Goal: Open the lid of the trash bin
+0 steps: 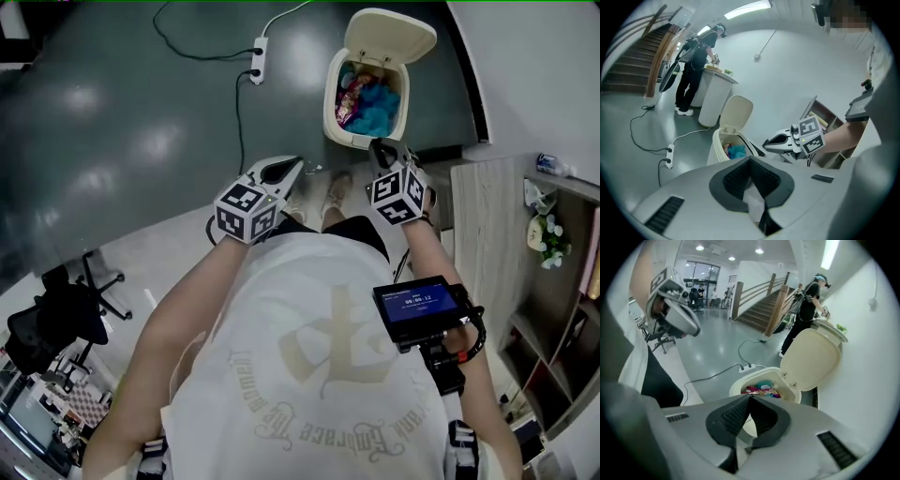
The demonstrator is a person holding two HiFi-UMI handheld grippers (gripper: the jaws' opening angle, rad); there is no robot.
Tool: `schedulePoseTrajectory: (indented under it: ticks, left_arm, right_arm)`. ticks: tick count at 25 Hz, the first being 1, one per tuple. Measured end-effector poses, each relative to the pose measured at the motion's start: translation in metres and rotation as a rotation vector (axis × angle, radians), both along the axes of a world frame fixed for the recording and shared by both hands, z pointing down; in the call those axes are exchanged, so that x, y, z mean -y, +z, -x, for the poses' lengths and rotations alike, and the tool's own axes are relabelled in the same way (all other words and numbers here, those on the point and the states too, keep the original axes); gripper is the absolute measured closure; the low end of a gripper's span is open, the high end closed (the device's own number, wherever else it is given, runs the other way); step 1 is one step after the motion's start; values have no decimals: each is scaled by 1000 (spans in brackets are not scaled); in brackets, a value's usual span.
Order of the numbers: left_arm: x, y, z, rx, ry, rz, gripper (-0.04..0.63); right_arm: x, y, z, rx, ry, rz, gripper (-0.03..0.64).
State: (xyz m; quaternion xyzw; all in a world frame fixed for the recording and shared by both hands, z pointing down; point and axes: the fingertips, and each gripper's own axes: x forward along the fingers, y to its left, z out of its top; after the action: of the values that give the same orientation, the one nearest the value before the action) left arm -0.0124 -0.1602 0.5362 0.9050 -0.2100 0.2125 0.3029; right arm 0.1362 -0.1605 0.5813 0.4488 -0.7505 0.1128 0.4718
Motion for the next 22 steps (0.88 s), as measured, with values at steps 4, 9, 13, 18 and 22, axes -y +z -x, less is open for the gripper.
schedulePoseTrajectory:
  ticks: [4,9,13,18,22]
  left_arm:
    - [4,-10,-7,-13,16,-9,583]
    - [3,-25,-13,-33,37,-23,583]
    - [7,-38,-17,-53,53,-42,583]
    - [12,-50,-27,-68,59,-62,583]
    - [11,-59,-36,-76,66,-76,583]
  right_arm:
    - [-5,-28,-9,152,127,-42,612]
    - [-15,-65,-26,318,264,-118,612]
    - [-18,-89,-36,362,294,-183,612]
    - [-26,-111,-45,431,315,-233,612]
    - [-38,-124,-50,484,333,-263,612]
